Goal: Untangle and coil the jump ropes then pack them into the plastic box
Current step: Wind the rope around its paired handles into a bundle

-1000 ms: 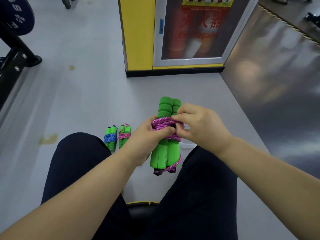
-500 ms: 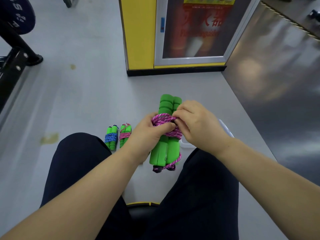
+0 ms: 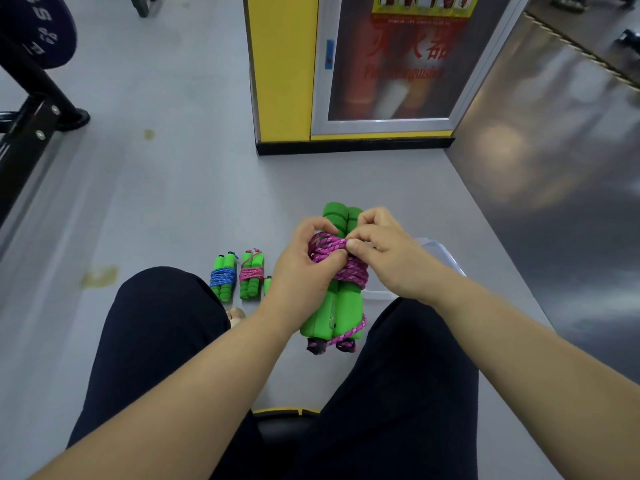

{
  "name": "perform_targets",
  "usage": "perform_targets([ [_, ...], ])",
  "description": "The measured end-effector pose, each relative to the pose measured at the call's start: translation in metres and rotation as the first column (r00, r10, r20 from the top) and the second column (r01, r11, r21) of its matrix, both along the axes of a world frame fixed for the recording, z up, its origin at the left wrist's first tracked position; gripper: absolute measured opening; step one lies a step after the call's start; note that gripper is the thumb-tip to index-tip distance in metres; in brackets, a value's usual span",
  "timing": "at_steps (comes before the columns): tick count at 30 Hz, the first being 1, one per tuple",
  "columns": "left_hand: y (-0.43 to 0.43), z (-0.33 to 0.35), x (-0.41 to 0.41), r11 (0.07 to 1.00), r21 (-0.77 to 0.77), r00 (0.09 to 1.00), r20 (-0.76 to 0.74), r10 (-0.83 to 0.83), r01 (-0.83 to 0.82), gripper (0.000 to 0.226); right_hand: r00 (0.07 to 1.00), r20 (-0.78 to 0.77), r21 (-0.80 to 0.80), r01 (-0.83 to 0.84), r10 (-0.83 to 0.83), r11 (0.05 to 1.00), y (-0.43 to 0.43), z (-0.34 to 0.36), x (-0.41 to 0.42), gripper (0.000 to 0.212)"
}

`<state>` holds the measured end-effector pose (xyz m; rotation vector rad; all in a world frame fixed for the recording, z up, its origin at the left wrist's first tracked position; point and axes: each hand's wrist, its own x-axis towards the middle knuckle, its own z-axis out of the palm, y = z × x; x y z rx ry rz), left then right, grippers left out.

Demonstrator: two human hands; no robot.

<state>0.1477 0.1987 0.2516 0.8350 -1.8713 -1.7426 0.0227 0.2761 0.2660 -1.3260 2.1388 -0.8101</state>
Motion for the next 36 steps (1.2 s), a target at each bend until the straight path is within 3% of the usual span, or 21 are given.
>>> perform_targets([
  [5,-0.005,0.002,0.001,0.999,-0.034,1.0,-0.026,0.013,-0.014,0.021,0.968,-0.238,-0.232,0.025,-0.082,0.972,0.001,-0.014,0.005,0.028],
  [8,-0.007,0.004,-0.001,0.997,-0.074,0.999,-0.042,0.032,-0.035,0.02,0.886,-0.45,-0.335,-0.049,-0.114,0.941,0.002,-0.019,0.008,0.027],
  [18,-0.001,0.007,-0.005,0.987,-0.136,0.996,-0.036,0.078,-0.082,0.025,0.733,-0.645,-0.341,-0.023,-0.216,0.94,-0.001,-0.013,0.015,0.026],
  [22,0.002,0.008,-0.002,0.986,-0.155,0.998,-0.012,0.063,-0.064,0.026,0.569,-0.79,-0.277,0.0,-0.227,0.961,-0.002,-0.013,0.013,0.024],
  [24,0.003,0.008,-0.001,0.989,-0.146,0.999,-0.012,0.038,-0.04,0.025,0.608,-0.758,-0.299,-0.004,-0.235,0.954,0.0,-0.016,0.011,0.021],
  [27,0.003,0.011,0.0,0.993,-0.119,1.0,-0.012,-0.002,0.001,0.021,0.805,-0.552,-0.322,0.036,-0.218,0.946,0.002,-0.012,0.009,0.027],
  [30,0.002,0.012,-0.001,0.994,-0.109,0.999,-0.016,-0.033,0.031,0.021,0.962,-0.258,-0.128,0.053,-0.085,0.99,0.002,0.002,0.002,0.026],
  [32,0.002,0.012,-0.003,0.995,-0.084,0.998,-0.028,-0.056,0.053,0.023,0.992,-0.123,-0.028,0.031,-0.035,0.999,0.002,0.007,-0.004,0.021],
  [36,0.004,0.008,-0.005,0.997,0.016,0.996,-0.042,-0.074,0.074,0.021,0.985,0.167,-0.004,0.05,-0.048,0.999,0.007,0.009,-0.012,0.026],
])
